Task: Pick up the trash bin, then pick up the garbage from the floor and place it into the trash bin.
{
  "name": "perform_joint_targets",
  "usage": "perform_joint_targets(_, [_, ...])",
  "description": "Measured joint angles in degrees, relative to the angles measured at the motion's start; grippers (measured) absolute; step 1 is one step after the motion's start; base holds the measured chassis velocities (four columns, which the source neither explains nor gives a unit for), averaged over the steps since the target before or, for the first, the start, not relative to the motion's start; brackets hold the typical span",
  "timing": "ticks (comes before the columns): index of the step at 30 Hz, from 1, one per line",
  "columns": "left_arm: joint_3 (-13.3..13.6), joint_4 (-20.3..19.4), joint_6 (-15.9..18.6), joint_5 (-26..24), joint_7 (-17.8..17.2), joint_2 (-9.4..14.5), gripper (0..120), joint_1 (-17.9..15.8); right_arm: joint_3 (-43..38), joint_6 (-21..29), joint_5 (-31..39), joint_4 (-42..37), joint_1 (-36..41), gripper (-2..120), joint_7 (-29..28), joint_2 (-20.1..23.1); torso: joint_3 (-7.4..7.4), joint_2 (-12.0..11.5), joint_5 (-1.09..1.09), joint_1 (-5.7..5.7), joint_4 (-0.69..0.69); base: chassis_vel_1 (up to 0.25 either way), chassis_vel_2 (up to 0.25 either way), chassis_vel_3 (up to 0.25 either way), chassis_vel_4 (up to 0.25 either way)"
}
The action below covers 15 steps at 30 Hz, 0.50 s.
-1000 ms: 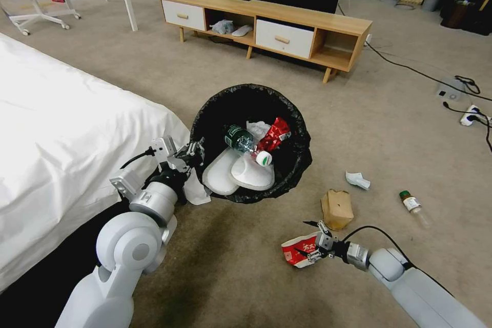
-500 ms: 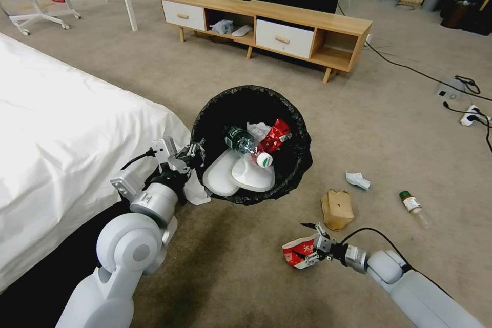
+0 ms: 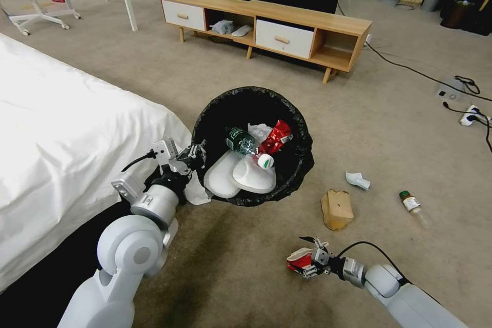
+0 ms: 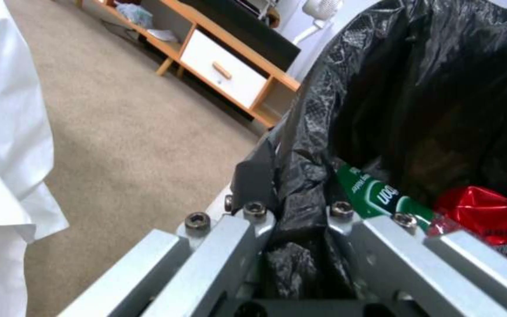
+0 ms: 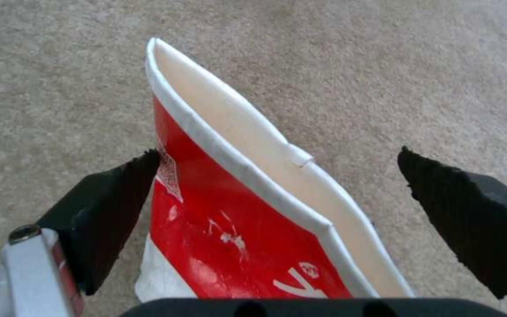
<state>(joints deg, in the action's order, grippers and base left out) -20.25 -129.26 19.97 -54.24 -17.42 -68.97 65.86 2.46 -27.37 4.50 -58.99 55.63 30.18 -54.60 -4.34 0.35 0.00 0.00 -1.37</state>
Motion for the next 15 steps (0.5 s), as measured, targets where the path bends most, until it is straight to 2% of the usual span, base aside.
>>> perform_joint_targets(11, [-0.08,-0.26,0.0,0.01,0.02,-0.02,3,0.11,-0.52,0.06,-0.07,0.1,1.12,97,0.45,-0.25,0.0,0.0,0.0,0.0,0.01,0.0,0.0,0.0,0.0])
perform_joint_targets(14, [0.05,-0.25,0.0,0.09,0.04,-0.09,3,0.14,-1.05,0.09,0.06,0.22,2.37,84,0.53,-0.22,0.0,0.0,0.01,0.0,0.0,0.0,0.0,0.0,0.0])
perform_joint_targets(15, [0.05,-0.25,0.0,0.09,0.04,-0.09,3,0.14,-1.05,0.09,0.06,0.22,2.37,84,0.53,-0.22,0.0,0.0,0.01,0.0,0.0,0.0,0.0,0.0,0.0])
